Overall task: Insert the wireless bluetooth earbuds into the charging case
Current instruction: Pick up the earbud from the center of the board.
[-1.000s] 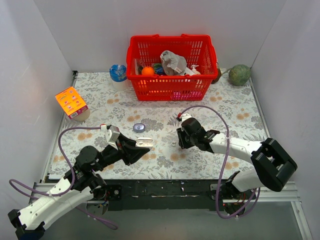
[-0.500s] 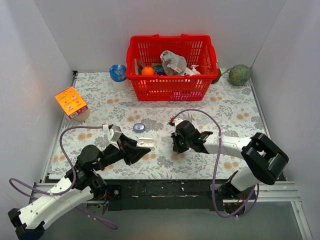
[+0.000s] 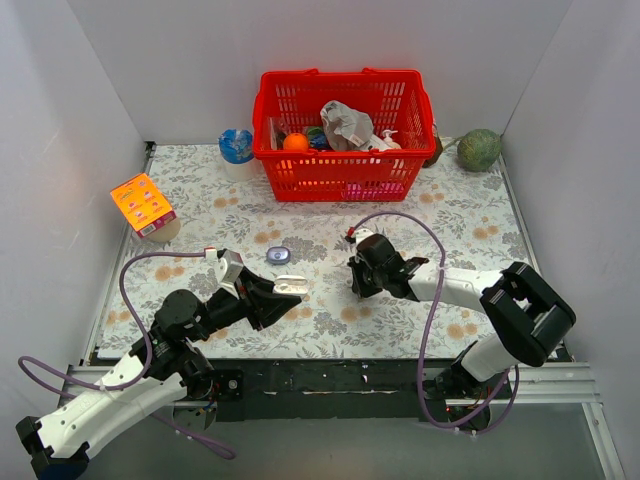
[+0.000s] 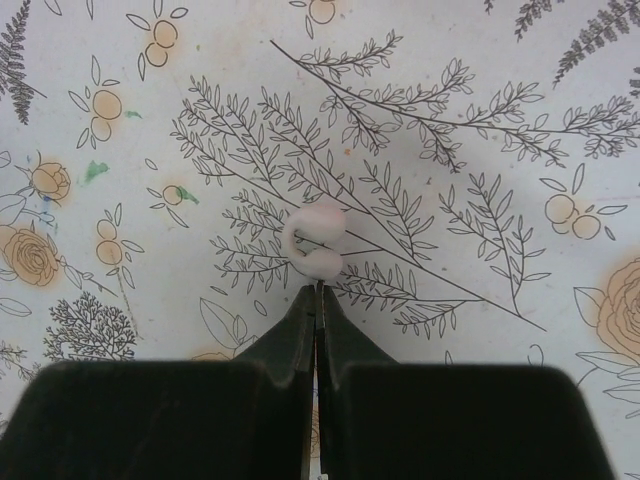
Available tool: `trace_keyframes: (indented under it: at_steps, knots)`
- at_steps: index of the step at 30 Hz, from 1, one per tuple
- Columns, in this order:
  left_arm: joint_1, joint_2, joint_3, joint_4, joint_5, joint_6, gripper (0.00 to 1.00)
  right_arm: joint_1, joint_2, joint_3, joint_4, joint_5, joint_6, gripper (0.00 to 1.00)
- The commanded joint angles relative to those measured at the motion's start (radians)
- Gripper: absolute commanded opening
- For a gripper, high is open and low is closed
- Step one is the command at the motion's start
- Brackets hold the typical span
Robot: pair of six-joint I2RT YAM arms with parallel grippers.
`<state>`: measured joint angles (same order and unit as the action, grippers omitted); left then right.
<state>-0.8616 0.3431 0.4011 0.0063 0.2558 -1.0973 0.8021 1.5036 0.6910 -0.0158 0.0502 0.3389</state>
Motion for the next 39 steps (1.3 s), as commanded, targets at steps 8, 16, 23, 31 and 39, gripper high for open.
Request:
trace_keyframes:
  at_steps: [8, 16, 23, 31, 39]
  knots:
    - [-0.004, 0.008, -0.002, 0.000, 0.020, 0.002, 0.00, 0.014, -0.149, -0.004, -0.015, 0.006, -0.064, 0.32]
    - [-0.004, 0.005, -0.002, 0.001, 0.013, -0.001, 0.00, 0.034, -0.076, 0.140, -0.125, -0.015, -0.193, 0.44]
    - [-0.004, 0.000, -0.001, 0.000, 0.011, -0.003, 0.00, 0.034, 0.027, 0.185, -0.150, -0.032, -0.222, 0.44]
    - [-0.004, 0.000, -0.002, 0.000, 0.011, -0.006, 0.00, 0.034, 0.050, 0.194, -0.139, -0.041, -0.221, 0.45]
    - [-0.004, -0.001, -0.002, 0.000, 0.008, -0.007, 0.00, 0.034, 0.040, 0.194, -0.121, -0.038, -0.212, 0.45]
